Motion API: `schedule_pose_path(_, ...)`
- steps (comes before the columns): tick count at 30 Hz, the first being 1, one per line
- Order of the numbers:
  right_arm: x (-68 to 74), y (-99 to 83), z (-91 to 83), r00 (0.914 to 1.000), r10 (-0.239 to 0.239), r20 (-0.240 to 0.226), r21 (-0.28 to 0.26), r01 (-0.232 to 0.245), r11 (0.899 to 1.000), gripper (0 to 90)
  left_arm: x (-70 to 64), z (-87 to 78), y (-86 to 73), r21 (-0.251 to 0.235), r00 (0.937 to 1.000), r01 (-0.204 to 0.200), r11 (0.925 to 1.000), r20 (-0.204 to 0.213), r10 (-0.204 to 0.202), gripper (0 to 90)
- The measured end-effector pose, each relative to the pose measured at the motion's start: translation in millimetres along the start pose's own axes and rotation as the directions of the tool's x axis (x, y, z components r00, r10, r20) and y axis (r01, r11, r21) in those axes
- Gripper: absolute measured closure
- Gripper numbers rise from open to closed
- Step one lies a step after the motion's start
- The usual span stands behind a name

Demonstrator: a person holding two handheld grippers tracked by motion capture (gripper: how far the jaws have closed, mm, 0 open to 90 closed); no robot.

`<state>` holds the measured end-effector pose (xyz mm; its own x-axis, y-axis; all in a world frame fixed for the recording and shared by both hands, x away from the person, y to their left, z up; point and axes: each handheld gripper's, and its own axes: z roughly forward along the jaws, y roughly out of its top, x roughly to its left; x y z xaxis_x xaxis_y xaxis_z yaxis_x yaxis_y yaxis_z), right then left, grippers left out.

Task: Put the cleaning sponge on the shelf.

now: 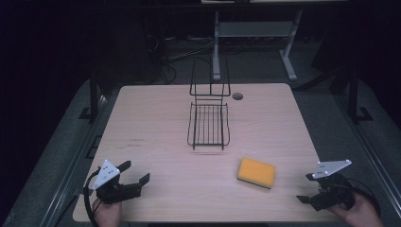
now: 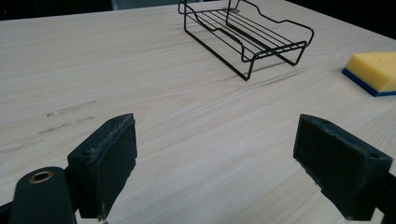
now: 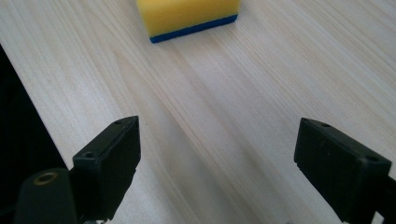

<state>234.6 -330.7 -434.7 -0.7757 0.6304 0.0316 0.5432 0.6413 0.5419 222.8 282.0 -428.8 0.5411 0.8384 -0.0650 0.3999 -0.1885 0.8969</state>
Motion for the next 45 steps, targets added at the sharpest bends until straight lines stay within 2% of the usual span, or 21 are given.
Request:
schedule_pose_path(6,0.0,3.4,3.6,0.9998,-0.018,-0.001,0.025,0.018,1.000,14.4,1.2,-0.6,-0.8,-0.008,0.9999,0.011,0.9999,0.007,-0.011,12.8)
schedule_pose_path(11,3.4,18.8,4.1,0.9977,-0.067,-0.012,0.031,0.067,0.997,14.4,0.7,-0.6,-1.0,-0.009,0.9999,0.011,0.9999,0.013,-0.011,12.8)
schedule_pose_path(15,3.8,33.9,7.1,0.9947,-0.099,-0.027,0.064,0.101,0.993,14.3,-1.0,-0.7,-0.6,-0.010,0.9998,0.003,0.9999,0.019,-0.003,12.8)
schedule_pose_path(19,3.4,44.6,8.4,0.9929,-0.113,-0.037,0.072,0.116,0.991,14.3,-1.8,-0.6,-0.1,-0.006,0.9998,-0.005,1.0000,0.021,0.006,12.8)
schedule_pose_path(33,11.0,84.5,28.8,0.9749,-0.208,-0.079,0.119,0.217,0.969,13.8,0.3,-3.3,-0.1,-0.014,0.9998,-0.002,0.9999,0.018,0.002,12.8)
schedule_pose_path(37,13.3,91.4,31.3,0.9705,-0.226,-0.084,0.129,0.235,0.963,13.8,2.2,-4.6,-0.2,-0.019,0.9999,0.005,0.9998,0.014,-0.004,12.8)
schedule_pose_path(42,13.8,100.1,35.5,0.9679,-0.234,-0.093,0.128,0.244,0.961,13.7,1.9,-4.8,-0.2,-0.018,0.9999,0.003,0.9998,0.015,-0.002,12.8)
schedule_pose_path(45,15.2,105.8,40.1,0.9632,-0.248,-0.102,0.134,0.261,0.956,13.7,2.3,-5.0,0.0,-0.015,0.9999,0.003,0.9999,0.015,-0.003,12.8)
